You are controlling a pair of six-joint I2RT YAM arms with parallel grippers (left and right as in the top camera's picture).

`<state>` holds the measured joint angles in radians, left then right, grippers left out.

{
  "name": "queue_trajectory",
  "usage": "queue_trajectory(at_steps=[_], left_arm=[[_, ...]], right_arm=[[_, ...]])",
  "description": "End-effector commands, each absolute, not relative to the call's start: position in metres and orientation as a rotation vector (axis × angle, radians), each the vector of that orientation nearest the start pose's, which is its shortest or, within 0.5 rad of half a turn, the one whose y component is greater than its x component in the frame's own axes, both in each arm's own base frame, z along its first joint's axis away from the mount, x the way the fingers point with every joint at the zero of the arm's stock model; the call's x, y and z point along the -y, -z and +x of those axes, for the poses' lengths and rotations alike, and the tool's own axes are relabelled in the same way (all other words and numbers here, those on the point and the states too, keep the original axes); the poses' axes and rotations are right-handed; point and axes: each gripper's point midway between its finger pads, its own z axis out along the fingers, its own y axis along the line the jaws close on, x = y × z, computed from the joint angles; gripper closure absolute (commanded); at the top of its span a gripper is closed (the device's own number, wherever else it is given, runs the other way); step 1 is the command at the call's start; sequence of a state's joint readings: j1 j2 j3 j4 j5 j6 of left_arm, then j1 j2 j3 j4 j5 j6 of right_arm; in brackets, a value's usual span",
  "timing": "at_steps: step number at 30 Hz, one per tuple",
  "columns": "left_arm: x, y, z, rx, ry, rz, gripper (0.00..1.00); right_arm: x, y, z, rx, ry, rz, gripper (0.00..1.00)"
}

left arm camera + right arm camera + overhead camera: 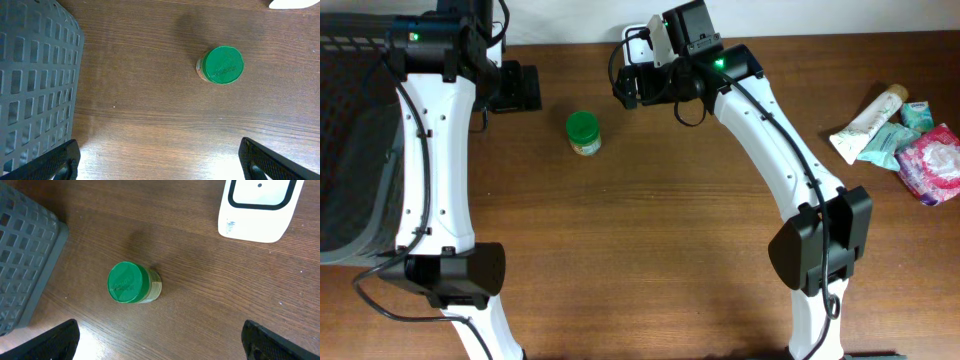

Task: Scan the item barcode
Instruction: 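Reach the right gripper over the green-capped jar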

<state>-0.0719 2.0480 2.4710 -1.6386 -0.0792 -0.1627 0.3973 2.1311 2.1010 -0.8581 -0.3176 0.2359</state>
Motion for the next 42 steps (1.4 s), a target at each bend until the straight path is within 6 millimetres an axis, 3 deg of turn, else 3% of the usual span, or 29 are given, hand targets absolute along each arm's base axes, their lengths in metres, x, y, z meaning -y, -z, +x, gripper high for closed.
queue_trajectory(at_steps=[1,4,10,14,19,25,30,35,36,40,42], left_arm=[[0.018,-0.272,0.425,-2.778,-0.055,-0.153,0.01],[0.018,-0.272,0.425,-2.779,-0.055,-0.153,0.01],[0.018,-0.272,0.425,-2.779,-0.054,-0.153,0.01],[0.018,-0.272,0.425,-2.778,-0.054,-0.152,0.01],[0.018,-0.272,0.425,-2.779,-0.054,-0.153,0.01],[0.018,-0.272,0.425,-2.779,-0.055,-0.152,0.01],[0.018,-0.272,0.425,-2.779,-0.055,-0.152,0.01],[0.018,-0.272,0.425,-2.779,-0.054,-0.152,0.01],[0.018,-0.272,0.425,-2.779,-0.054,-0.152,0.01],[0.018,-0.272,0.425,-2.779,-0.054,-0.152,0.01],[0.018,-0.272,0.425,-2.779,-0.055,-0.152,0.01]], right_arm=[[-0.267,-0.192,0.490,-2.518,-0.643,-0.338,0.01],[-0.276,-0.177,0.490,-2.557,-0.677,-0.284,0.01],[-0.343,-0.146,0.477,-2.532,-0.784,-0.430,0.01],[-0.370,-0.128,0.477,-2.502,-0.799,-0.468,0.01],[-0.373,-0.098,0.492,-2.487,-0.608,-0.428,0.01],[-0.400,-0.073,0.490,-2.455,-0.617,-0.472,0.01],[-0.379,-0.065,0.501,-2.455,-0.395,-0.400,0.01],[-0.369,-0.053,0.500,-2.485,-0.326,-0.391,0.24],[-0.368,-0.052,0.499,-2.492,-0.321,-0.392,0.32],[-0.355,-0.049,0.483,-2.575,-0.272,-0.409,0.33],[-0.340,-0.060,0.470,-2.629,-0.236,-0.411,0.32]])
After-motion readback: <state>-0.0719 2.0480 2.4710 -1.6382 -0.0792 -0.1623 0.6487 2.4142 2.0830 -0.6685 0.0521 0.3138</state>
